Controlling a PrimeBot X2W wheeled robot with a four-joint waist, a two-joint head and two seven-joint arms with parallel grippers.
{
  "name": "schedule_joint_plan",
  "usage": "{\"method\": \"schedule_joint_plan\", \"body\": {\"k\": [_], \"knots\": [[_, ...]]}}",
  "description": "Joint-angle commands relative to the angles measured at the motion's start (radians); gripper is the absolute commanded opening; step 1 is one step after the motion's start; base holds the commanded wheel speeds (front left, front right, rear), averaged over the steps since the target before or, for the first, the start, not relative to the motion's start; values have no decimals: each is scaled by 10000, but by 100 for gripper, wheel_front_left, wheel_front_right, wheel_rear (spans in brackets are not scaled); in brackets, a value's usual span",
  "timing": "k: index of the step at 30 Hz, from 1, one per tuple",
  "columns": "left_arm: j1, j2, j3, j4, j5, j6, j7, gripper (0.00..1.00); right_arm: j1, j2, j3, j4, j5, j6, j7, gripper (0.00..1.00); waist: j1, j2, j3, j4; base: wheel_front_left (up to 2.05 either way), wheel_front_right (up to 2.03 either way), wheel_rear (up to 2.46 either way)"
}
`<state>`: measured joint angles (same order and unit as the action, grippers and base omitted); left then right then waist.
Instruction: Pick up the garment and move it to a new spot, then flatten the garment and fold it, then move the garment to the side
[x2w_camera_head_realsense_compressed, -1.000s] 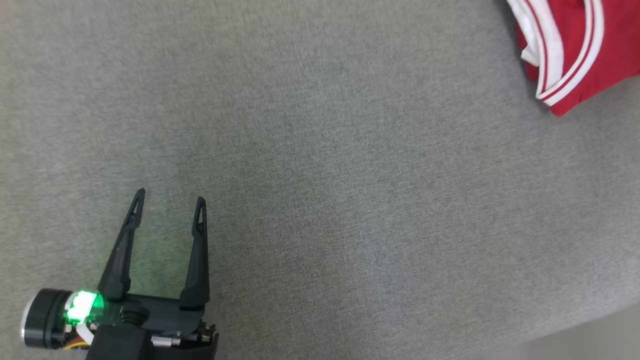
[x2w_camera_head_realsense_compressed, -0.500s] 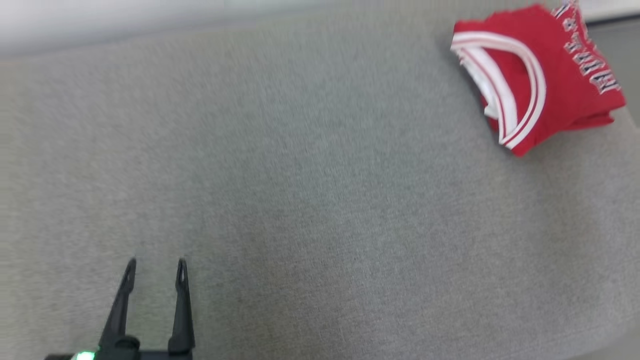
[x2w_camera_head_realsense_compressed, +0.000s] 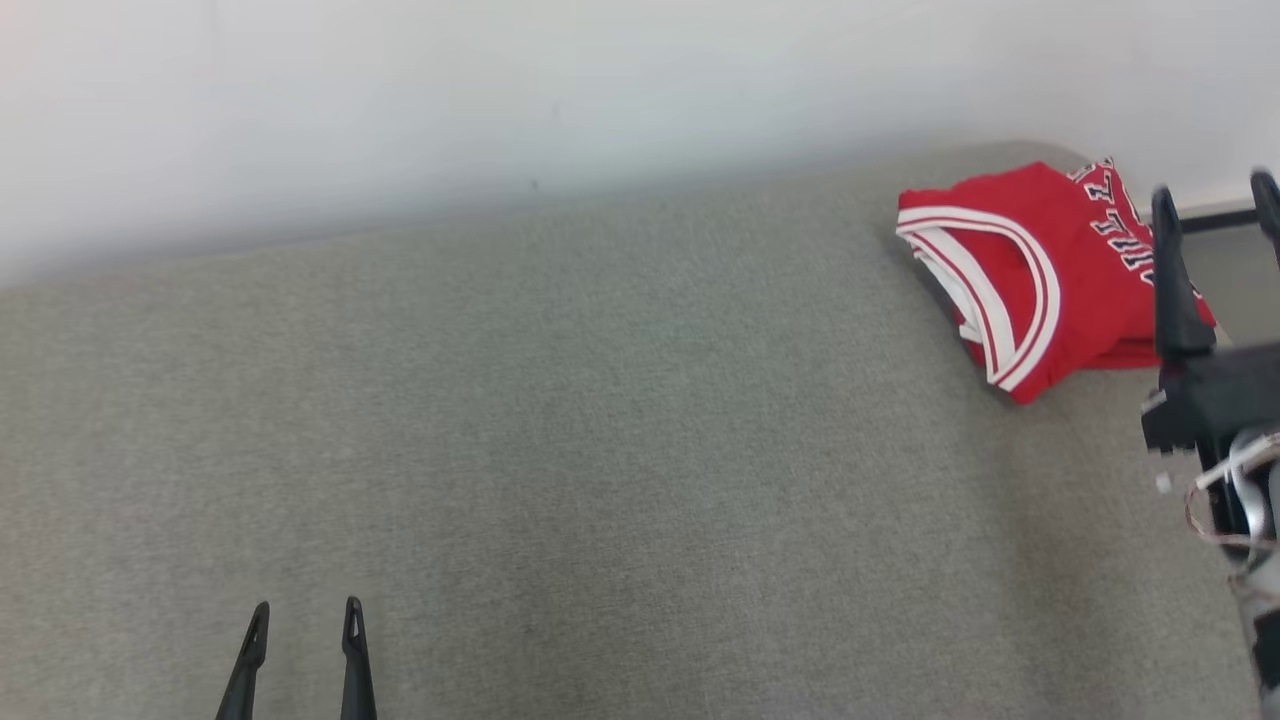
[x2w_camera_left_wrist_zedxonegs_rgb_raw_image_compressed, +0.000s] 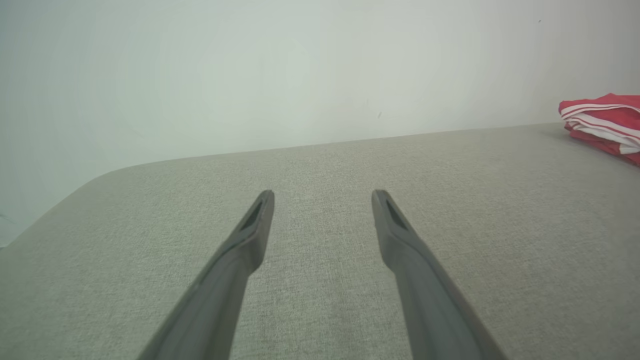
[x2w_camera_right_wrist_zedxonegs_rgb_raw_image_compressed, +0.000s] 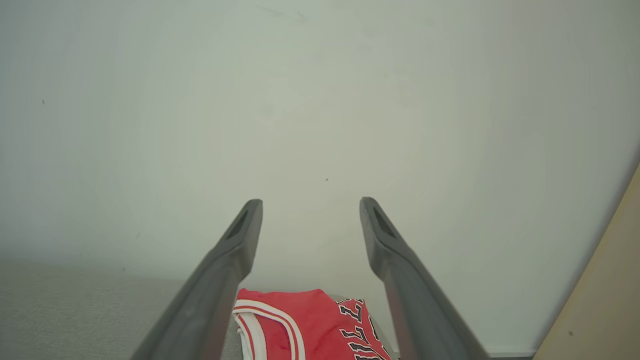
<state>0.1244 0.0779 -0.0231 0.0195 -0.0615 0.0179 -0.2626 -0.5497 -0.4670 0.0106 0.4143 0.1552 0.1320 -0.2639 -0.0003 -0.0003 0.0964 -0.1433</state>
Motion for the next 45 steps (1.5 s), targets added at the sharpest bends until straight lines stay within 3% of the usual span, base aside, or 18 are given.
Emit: {"method": "schedule_joint_plan", "body": {"k": [1,8,17,31,44,45], "knots": [[126,-47,49,57,40,-22,-28,100,438,248,-316,-231,-57,-26,6,100,3,3,-434,380,0,0,0],[144,-115,350,305,185,-135,-28,100,2938,2066,-1713,-1630,-569,-24,4,100,3,3,-603,801,0,0,0],[-45,-156,615,643,275,-441,-28,100,5027,3511,-916,-2244,-683,-24,4,100,3,3,-691,1191,0,0,0],[-155,-263,450,1009,141,-349,-28,100,6242,4120,208,-2348,-587,-24,4,100,3,3,-847,1547,0,0,0],[-60,-282,523,1206,97,-400,-28,100,6338,4180,50,-2409,-587,-25,4,100,3,3,-971,1549,0,0,0],[-79,-259,528,1226,78,-411,2,0,6313,4146,46,-2369,-542,-2,0,0,3,3,-972,1551,0,0,0]]}}
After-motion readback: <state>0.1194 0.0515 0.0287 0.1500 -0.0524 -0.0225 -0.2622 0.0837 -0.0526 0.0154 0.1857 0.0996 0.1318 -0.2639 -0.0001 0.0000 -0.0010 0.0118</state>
